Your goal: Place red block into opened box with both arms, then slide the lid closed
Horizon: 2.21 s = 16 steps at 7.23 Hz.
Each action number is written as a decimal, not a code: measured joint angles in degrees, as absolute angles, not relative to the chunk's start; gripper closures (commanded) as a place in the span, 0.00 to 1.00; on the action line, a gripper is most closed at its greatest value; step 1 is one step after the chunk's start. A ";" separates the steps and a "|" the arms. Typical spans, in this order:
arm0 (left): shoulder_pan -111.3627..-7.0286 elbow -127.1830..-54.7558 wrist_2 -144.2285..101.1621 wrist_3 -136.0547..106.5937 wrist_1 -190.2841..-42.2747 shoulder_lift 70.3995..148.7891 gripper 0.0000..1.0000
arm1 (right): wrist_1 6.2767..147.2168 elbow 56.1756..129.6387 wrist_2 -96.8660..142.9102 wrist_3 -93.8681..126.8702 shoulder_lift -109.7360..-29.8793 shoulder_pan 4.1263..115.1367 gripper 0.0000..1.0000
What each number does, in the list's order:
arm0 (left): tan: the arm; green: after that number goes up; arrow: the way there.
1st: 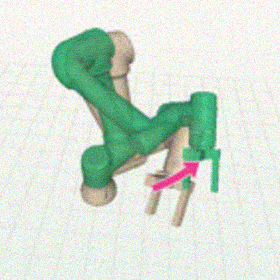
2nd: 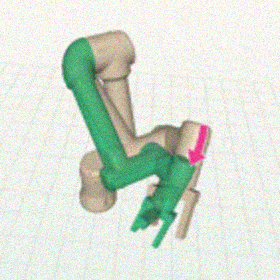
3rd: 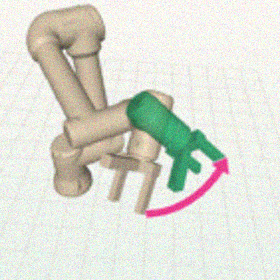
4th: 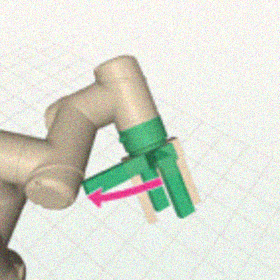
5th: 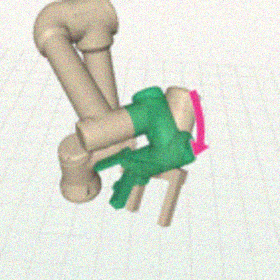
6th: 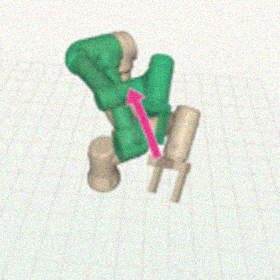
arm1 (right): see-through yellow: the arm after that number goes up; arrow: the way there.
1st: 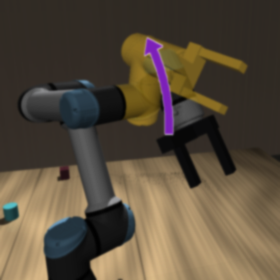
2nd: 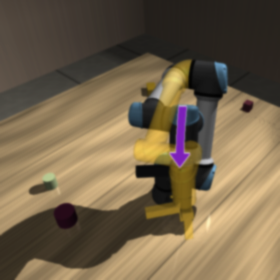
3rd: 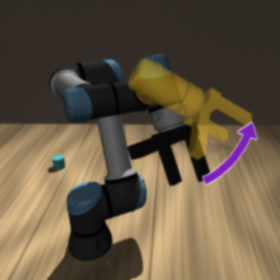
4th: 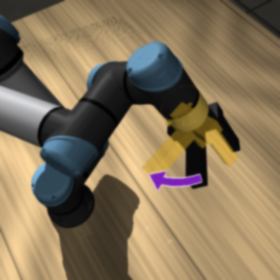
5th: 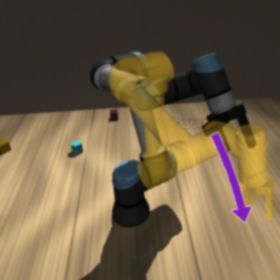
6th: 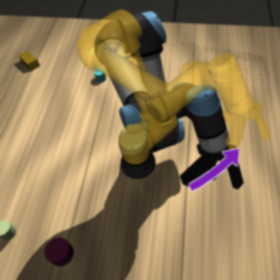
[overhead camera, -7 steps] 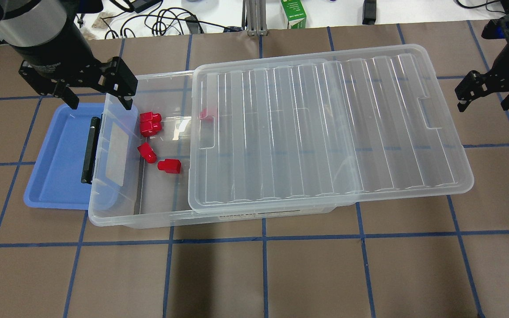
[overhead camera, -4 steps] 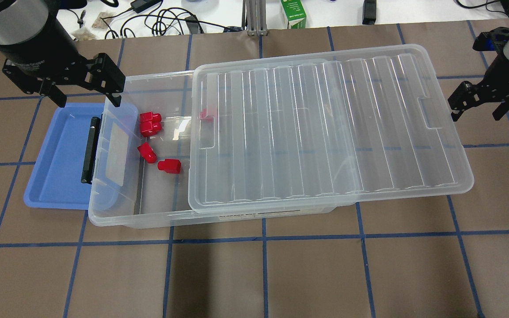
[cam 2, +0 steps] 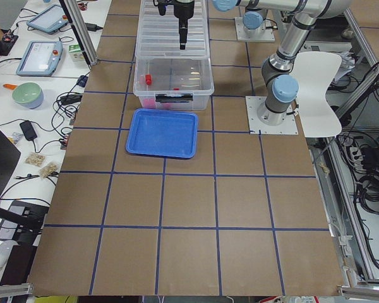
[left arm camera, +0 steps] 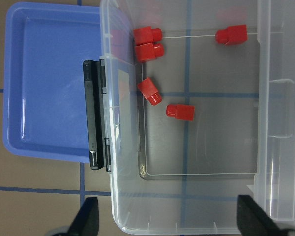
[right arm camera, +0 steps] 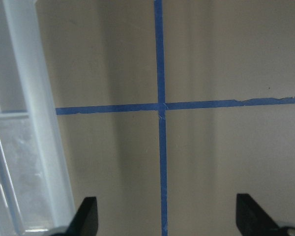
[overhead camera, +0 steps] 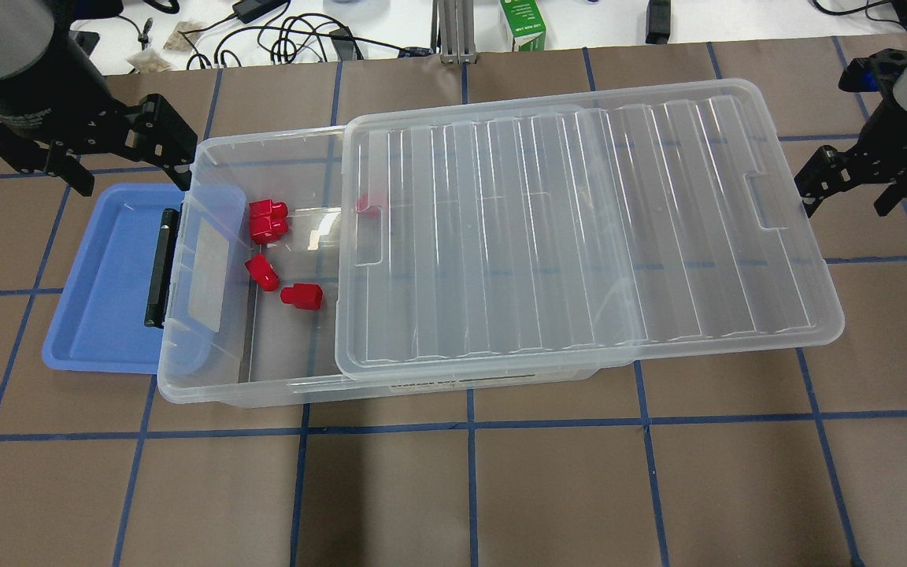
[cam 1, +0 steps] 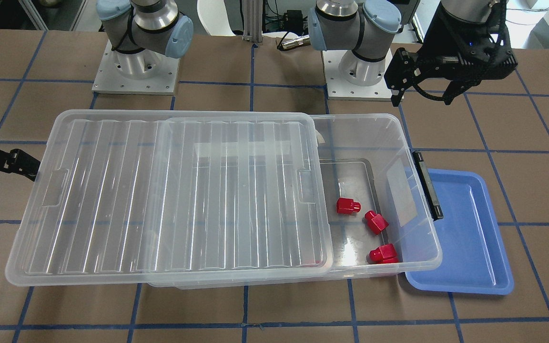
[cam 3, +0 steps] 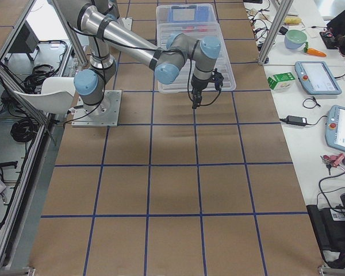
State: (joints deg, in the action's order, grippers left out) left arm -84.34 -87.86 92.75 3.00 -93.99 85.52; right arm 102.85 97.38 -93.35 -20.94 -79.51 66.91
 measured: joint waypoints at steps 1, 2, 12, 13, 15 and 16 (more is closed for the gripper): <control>-84.09 -87.92 92.87 2.99 -94.00 85.50 0.00 | 102.77 97.53 -93.34 -20.79 -79.60 67.18 0.00; -84.02 -87.95 92.92 2.99 -93.98 85.48 0.00 | 102.70 97.60 -93.34 -20.66 -79.63 67.45 0.00; -86.45 -88.63 92.75 2.78 -94.15 86.04 0.00 | 102.77 97.65 -93.27 -7.31 -79.63 78.94 0.00; -87.31 -88.51 92.59 2.90 -93.94 86.14 0.00 | 102.91 97.65 -93.29 -5.03 -79.60 80.85 0.00; -87.60 -87.76 92.51 2.74 -93.69 86.45 0.00 | 103.07 97.63 -93.28 -0.79 -79.40 84.23 0.00; -87.48 -87.54 92.63 2.70 -93.66 86.30 0.00 | 103.09 97.59 -93.31 0.84 -79.25 85.55 0.00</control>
